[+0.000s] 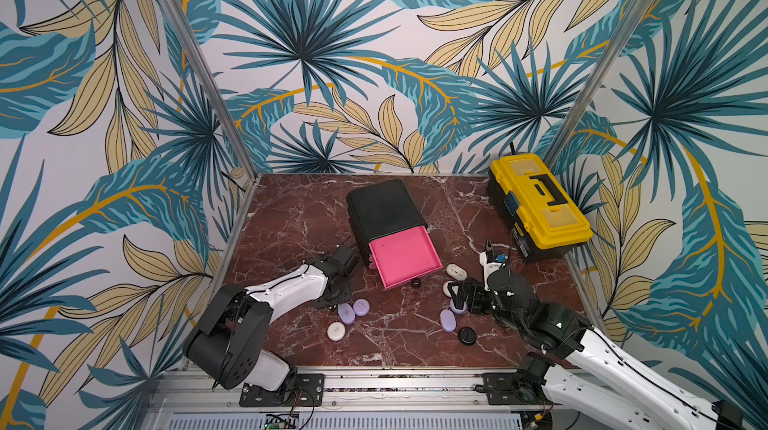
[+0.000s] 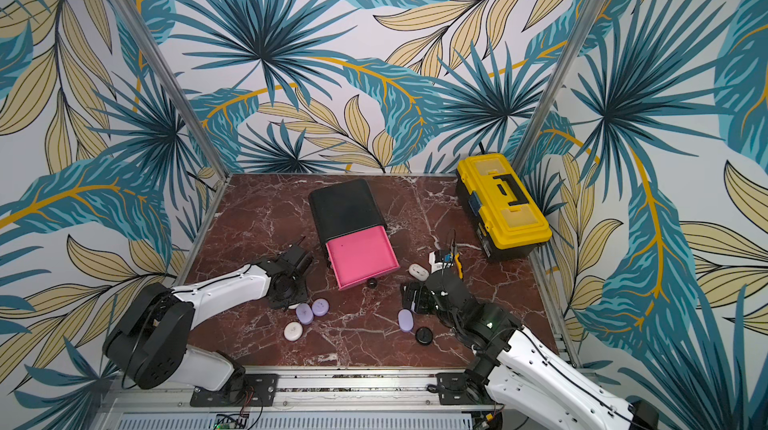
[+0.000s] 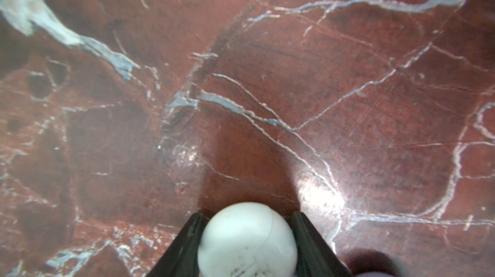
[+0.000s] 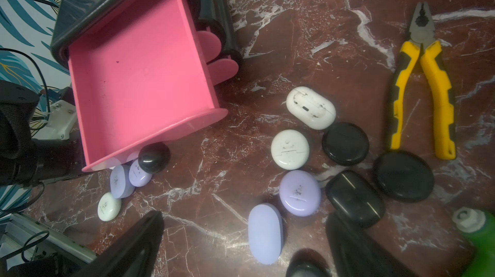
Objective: Put the bluetooth earphones in the drawer according to color
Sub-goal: Pick up the Bluetooth earphone from the center of the board, then place the bluetooth earphone in the drawer.
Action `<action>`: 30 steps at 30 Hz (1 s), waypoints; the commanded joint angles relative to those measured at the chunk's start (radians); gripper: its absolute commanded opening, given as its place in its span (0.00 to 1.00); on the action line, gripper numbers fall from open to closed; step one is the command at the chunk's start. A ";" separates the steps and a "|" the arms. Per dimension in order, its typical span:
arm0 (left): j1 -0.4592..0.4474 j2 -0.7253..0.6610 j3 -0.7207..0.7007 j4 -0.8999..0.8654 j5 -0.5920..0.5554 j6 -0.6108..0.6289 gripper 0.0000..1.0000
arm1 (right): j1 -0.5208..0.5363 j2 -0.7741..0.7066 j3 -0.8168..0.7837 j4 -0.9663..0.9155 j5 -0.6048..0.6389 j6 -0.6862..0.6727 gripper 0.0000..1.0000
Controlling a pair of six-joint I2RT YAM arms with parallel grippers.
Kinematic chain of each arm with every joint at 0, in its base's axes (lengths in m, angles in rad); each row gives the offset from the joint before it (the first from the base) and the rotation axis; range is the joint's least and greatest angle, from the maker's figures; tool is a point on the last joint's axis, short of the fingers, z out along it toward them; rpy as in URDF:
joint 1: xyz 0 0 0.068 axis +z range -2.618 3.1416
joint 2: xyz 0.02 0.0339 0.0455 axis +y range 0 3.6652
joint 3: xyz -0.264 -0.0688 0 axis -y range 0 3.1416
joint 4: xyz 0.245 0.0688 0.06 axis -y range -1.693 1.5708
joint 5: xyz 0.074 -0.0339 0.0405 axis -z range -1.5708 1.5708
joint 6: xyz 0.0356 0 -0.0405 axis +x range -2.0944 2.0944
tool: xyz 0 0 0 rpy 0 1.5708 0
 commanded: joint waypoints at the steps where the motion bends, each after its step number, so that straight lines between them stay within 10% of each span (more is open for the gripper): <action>1: -0.007 -0.070 0.051 -0.055 -0.057 0.037 0.38 | 0.001 -0.014 -0.026 -0.017 0.020 0.009 0.99; 15: -0.178 -0.232 0.356 -0.211 -0.123 0.117 0.32 | 0.001 -0.028 -0.028 -0.018 0.039 0.018 0.99; 30: -0.402 0.139 0.810 -0.174 -0.085 0.255 0.32 | 0.000 -0.067 -0.042 -0.031 0.051 0.036 1.00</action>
